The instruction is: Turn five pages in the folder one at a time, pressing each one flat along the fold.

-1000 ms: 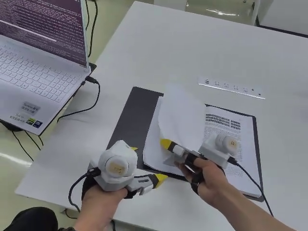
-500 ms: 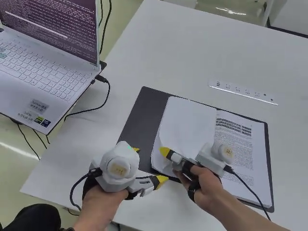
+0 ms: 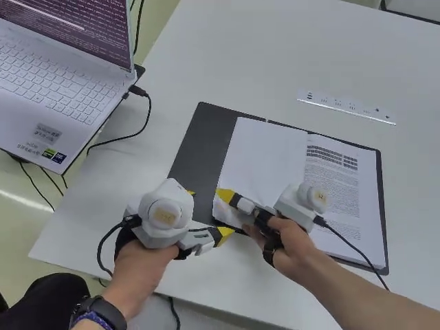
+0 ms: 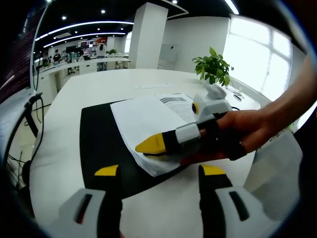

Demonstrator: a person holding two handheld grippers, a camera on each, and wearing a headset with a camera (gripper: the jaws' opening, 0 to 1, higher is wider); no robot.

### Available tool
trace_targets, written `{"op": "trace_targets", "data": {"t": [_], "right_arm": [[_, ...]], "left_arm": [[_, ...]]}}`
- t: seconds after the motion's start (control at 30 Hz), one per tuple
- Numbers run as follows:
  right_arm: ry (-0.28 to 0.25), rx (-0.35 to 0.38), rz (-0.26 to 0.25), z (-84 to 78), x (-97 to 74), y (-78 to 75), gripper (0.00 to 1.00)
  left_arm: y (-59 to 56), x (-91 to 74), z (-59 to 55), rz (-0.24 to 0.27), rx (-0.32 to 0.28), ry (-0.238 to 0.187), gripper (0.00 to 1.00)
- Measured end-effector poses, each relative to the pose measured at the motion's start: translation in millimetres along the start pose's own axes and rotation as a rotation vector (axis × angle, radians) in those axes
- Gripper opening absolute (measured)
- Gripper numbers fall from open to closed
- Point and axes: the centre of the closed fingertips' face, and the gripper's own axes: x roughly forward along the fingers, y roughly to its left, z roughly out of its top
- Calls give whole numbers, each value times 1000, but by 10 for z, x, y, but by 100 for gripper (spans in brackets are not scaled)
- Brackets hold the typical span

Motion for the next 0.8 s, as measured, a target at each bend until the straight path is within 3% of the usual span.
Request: {"op": "trace_targets", "data": {"t": [0.07, 0.2, 0.4, 0.6, 0.8], "right_arm": [[12, -34, 10, -26, -24, 31, 31], [7, -34, 42, -46, -178, 140, 37], [-2, -94, 26, -46, -447, 109, 35], [-109, -85, -6, 190, -787, 47, 32], [-143, -97, -32, 249, -1058, -13, 29]], "left_arm": [[-15, 29, 4, -4, 2, 4, 63], [-37, 82, 48, -13, 11, 7, 60], [11, 161, 58, -14, 22, 21, 53], [66, 241, 110, -21, 6, 8, 36], [91, 398, 138, -39, 2, 5, 14]]}}
